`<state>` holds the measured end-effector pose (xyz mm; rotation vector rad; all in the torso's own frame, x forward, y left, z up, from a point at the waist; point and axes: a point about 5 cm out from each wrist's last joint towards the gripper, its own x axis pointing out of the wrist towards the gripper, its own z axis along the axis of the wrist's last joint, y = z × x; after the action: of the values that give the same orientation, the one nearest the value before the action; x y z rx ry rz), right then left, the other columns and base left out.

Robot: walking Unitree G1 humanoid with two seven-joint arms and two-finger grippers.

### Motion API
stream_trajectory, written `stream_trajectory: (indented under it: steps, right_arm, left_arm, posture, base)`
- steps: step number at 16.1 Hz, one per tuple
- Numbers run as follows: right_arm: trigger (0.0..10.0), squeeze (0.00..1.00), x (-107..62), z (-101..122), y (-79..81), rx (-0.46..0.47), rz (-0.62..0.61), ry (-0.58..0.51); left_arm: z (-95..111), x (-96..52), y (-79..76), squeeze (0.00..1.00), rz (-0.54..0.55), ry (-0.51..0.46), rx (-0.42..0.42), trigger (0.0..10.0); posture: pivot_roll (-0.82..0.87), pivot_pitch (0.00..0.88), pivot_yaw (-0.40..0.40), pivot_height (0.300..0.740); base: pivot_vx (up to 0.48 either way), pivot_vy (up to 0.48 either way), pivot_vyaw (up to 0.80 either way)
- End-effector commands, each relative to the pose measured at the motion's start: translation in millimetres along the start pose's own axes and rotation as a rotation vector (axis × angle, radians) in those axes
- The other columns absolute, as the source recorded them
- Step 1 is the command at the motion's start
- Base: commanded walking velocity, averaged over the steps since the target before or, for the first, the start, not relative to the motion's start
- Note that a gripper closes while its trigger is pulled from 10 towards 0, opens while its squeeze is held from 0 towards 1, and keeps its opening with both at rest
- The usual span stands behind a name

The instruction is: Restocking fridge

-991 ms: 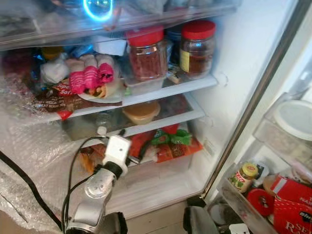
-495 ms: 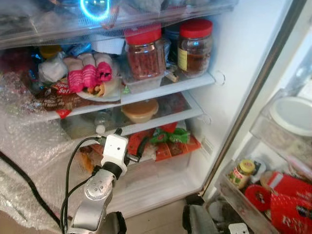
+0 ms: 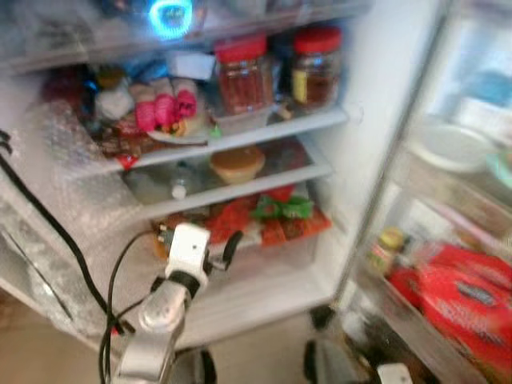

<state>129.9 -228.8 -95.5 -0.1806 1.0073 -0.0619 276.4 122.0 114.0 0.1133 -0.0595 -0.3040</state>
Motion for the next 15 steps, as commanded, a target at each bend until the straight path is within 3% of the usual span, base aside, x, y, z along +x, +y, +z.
stream_trajectory:
  steps: [1, 15]
  right_arm:
    - [10.0, 0.00, -1.7, -7.9, 5.9, 0.009, 0.017, 0.023]
    - [10.0, 0.00, -1.1, -5.6, 3.4, 0.006, 0.018, 0.021]
  left_arm:
    - [-0.5, -1.7, 4.5, 0.00, 0.013, 0.011, 0.014, 10.0]
    - [-8.7, -4.7, 23.8, 0.00, 0.112, 0.044, 0.014, 10.0]
  posture:
    - [-0.15, 0.000, 0.038, 0.602]
    - [-0.15, 0.013, 0.027, 0.602]
  base:
    - [-0.371, 0.000, 0.00]
    - [-0.369, 0.000, 0.00]
